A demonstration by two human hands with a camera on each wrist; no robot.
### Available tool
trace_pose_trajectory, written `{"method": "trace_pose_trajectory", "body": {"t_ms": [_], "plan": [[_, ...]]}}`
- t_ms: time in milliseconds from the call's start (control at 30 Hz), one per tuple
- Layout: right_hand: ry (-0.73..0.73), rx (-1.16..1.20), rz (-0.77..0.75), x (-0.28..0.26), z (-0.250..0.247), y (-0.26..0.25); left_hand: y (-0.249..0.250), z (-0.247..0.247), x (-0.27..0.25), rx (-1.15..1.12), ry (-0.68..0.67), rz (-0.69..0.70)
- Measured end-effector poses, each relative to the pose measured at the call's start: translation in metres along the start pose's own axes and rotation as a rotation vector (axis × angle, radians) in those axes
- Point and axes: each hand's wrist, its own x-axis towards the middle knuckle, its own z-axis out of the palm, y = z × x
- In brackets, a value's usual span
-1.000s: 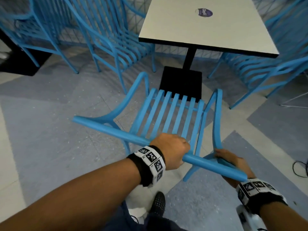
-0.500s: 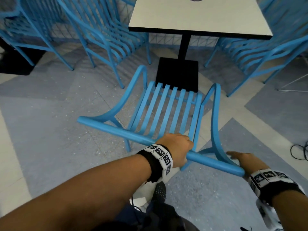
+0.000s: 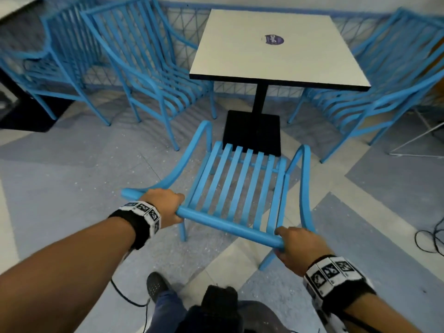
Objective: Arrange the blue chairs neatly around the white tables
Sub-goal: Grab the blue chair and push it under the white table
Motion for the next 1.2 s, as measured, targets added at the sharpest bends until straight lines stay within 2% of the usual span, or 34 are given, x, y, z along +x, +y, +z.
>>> {"method": "trace_pose_trajectory", "body": {"t_ms": [67, 233, 367, 567, 1000, 1200], "plan": [[0.088, -0.077, -0.002, -0.001, 0.002, 0.004, 0.004, 0.003, -0.003, 0.029, 0.02, 0.013], [0.078, -0.115, -0.008, -0.01, 0.004, 0.029, 0.028, 0.012, -0.011, 0.014, 0.034, 0.044], [0.087, -0.096, 0.087, -0.003, -0.006, 0.055, 0.052, 0.003, -0.003, -0.014, 0.023, 0.08], [0.065, -0.122, 0.185, 0.033, -0.04, 0.077, 0.066, -0.023, 0.032, -0.044, 0.027, 0.106], [0.071, -0.07, 0.281, 0.121, -0.099, 0.086, 0.034, -0.072, 0.137, -0.084, 0.08, 0.138], [0.08, -0.08, 0.339, 0.158, -0.119, 0.095, 0.027, -0.095, 0.178, -0.031, 0.104, 0.174]]}}
